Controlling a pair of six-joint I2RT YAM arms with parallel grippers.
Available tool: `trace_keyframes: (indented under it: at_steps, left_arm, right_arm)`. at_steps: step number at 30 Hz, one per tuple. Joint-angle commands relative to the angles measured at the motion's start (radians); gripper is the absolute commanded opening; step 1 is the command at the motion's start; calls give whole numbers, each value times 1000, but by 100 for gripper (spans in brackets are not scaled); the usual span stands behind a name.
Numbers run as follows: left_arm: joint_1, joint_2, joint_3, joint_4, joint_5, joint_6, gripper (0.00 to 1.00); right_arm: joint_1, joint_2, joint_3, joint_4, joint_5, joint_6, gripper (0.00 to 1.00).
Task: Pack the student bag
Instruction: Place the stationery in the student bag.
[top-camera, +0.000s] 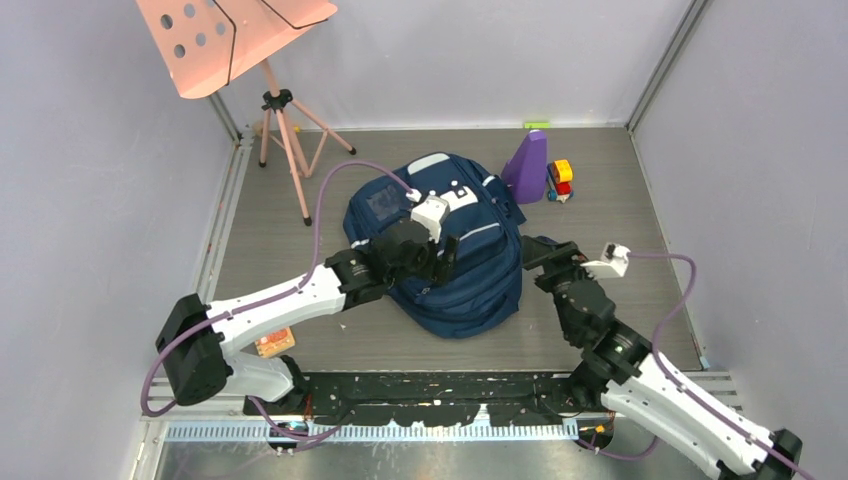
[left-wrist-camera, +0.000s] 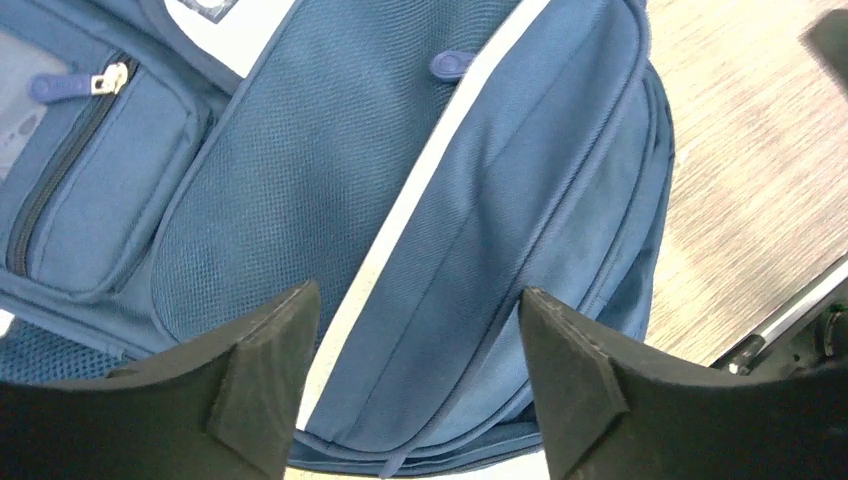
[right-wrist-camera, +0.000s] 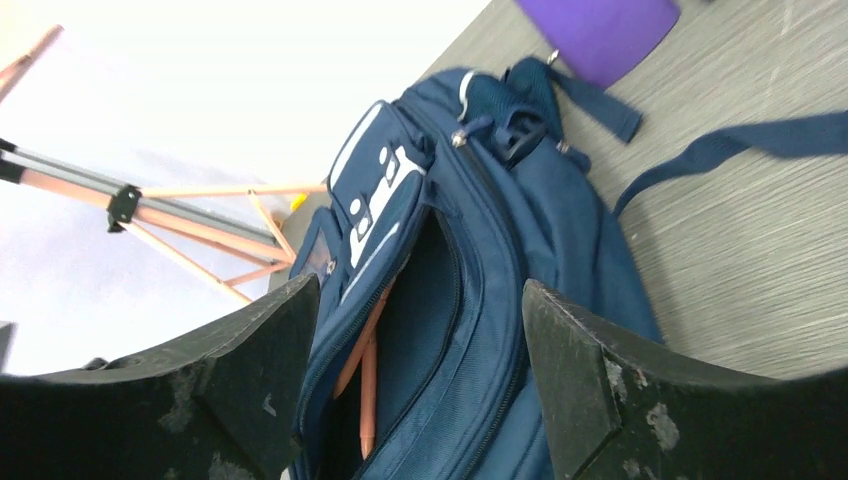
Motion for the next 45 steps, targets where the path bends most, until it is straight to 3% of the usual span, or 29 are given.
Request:
trace_keyframes:
  at_steps: [1, 2, 5, 11, 19, 24, 29, 36, 45]
  left_arm:
    - [32, -56, 8, -57, -5, -22, 84]
    - [44, -75, -5, -64, 0, -24, 91]
    - [111, -160, -55, -91, 33, -46, 99]
    - [284, -320, -129, -227, 60, -75, 100]
    - [506, -489, -289, -447, -10, -190, 100]
    - [665, -483, -379, -456, 94, -234, 100]
    - [807, -431, -419, -451, 90, -244, 100]
    - [908, -453, -415, -499, -50, -308, 100]
    - [1206, -519, -413, -557, -133, -380, 100]
  right_arm:
    - [-6, -171, 2, -207, 127, -136, 81]
    - [-6, -191, 10, -234, 135, -170, 83]
    - [-6, -243, 55, -320, 163, -234, 84]
    - [-6, -233, 97, -357, 135, -293, 89]
    - [-6, -128, 134, -341, 43, -356, 92]
    - [-6, -96, 135, -309, 8, -385, 94]
    - [-6, -90, 133, -288, -22, -388, 95]
    - [-6, -100, 120, -282, -43, -370, 95]
    - [-6, -82, 113, -261, -68, -381, 95]
